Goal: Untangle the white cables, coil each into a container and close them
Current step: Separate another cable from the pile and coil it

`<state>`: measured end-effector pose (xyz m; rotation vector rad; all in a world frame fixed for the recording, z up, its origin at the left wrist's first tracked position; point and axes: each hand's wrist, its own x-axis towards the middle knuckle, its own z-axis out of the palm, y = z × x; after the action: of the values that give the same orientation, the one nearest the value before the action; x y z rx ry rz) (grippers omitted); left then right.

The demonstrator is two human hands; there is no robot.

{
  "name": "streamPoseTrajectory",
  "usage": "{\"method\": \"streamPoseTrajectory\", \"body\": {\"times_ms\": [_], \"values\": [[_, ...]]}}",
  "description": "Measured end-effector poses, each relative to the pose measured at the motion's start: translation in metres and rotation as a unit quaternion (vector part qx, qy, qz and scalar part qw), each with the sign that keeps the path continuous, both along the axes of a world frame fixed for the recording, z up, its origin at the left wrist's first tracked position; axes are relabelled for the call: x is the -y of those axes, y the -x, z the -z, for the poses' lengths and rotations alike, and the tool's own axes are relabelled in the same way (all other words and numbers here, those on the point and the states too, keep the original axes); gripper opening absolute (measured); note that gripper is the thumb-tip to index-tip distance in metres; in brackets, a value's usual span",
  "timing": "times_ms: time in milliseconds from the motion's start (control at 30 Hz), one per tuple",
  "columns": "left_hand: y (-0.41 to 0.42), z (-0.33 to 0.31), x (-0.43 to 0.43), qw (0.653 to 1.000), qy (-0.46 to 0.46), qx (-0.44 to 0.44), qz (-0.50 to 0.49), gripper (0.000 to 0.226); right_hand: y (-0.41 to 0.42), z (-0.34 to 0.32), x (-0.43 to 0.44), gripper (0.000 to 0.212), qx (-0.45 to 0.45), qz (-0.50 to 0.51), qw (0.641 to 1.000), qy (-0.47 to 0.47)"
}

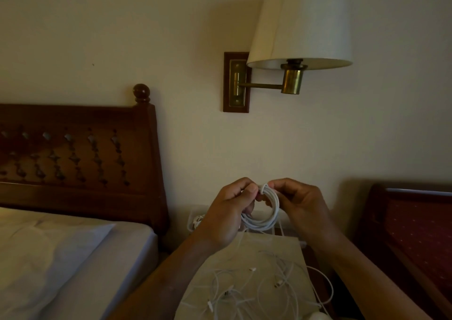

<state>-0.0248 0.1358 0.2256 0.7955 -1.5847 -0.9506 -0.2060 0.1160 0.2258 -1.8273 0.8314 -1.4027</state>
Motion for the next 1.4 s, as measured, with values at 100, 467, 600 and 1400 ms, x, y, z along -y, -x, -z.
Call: {"method": "streamPoseTrajectory", "body": {"times_ms": [100, 467, 600, 1400], "values": [[0.001, -0.006, -0.001, 0.999, 0.014, 0.037, -0.019, 0.04, 0.002, -0.004, 0.002, 0.02, -0.038, 0.01, 0.999, -0.024], [0.002, -0.011, 0.002, 0.971, 0.051, 0.204, -0.117, 0.033, 0.005, -0.013, -0.015, 0.029, 0.116, -0.14, 0.954, -0.24], [0.006, -0.01, 0.002, 0.982, 0.021, 0.155, -0.102, 0.04, -0.004, -0.005, -0.027, 0.029, 0.006, -0.026, 0.994, -0.104], [0.002, 0.005, -0.006, 0.993, -0.114, -0.006, 0.021, 0.029, -0.012, 0.008, -0.029, 0.025, -0.013, 0.03, 0.998, -0.062]]}}
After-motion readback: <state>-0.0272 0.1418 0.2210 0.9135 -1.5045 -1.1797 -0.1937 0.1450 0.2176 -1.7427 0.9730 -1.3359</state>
